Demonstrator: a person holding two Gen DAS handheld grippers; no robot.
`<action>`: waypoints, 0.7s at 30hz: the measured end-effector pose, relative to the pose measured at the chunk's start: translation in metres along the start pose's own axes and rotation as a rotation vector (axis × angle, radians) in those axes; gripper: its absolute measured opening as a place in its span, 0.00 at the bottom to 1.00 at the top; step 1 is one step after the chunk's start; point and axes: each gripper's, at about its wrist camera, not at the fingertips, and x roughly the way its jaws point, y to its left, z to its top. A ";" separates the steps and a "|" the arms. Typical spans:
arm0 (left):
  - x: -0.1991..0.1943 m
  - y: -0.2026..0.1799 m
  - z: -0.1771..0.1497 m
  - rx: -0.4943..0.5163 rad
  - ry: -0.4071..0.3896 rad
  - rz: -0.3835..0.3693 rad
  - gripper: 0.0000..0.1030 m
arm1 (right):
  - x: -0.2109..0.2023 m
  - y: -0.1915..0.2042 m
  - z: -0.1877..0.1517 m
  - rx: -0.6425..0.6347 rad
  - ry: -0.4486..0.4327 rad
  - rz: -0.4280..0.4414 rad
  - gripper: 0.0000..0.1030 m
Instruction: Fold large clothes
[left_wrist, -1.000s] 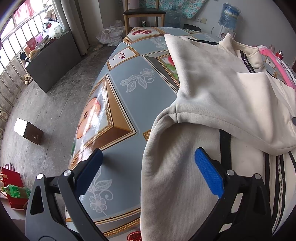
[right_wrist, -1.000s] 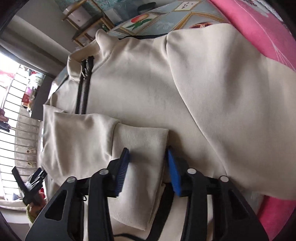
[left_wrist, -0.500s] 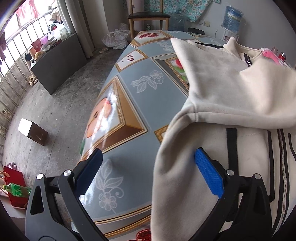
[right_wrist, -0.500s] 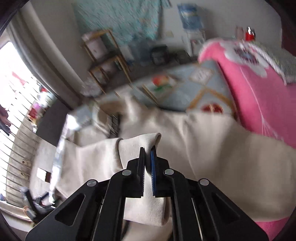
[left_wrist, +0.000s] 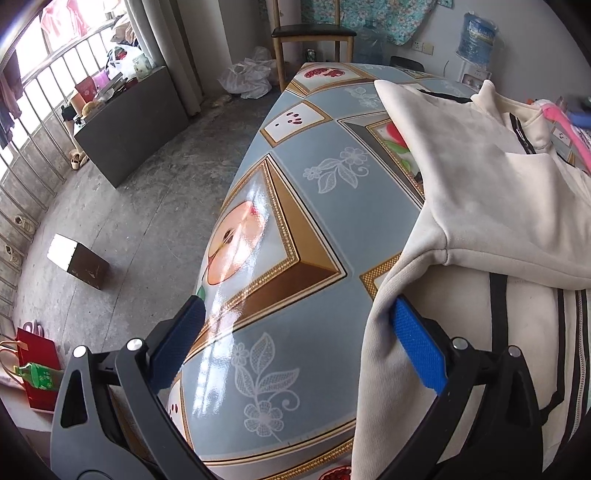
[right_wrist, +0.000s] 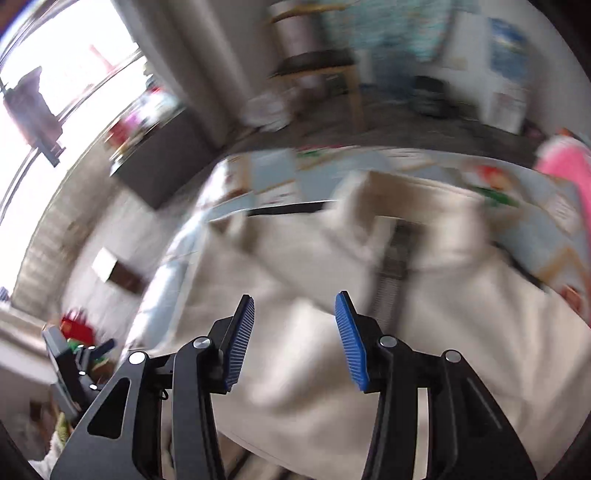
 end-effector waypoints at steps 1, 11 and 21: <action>0.000 0.000 0.000 -0.003 -0.001 -0.002 0.94 | 0.025 0.021 0.013 -0.037 0.031 0.021 0.44; 0.002 0.003 -0.004 -0.036 -0.008 -0.018 0.94 | 0.156 0.127 0.083 -0.205 0.225 -0.013 0.44; 0.000 0.008 -0.010 -0.062 -0.035 -0.013 0.94 | 0.164 0.155 0.090 -0.272 0.211 -0.038 0.06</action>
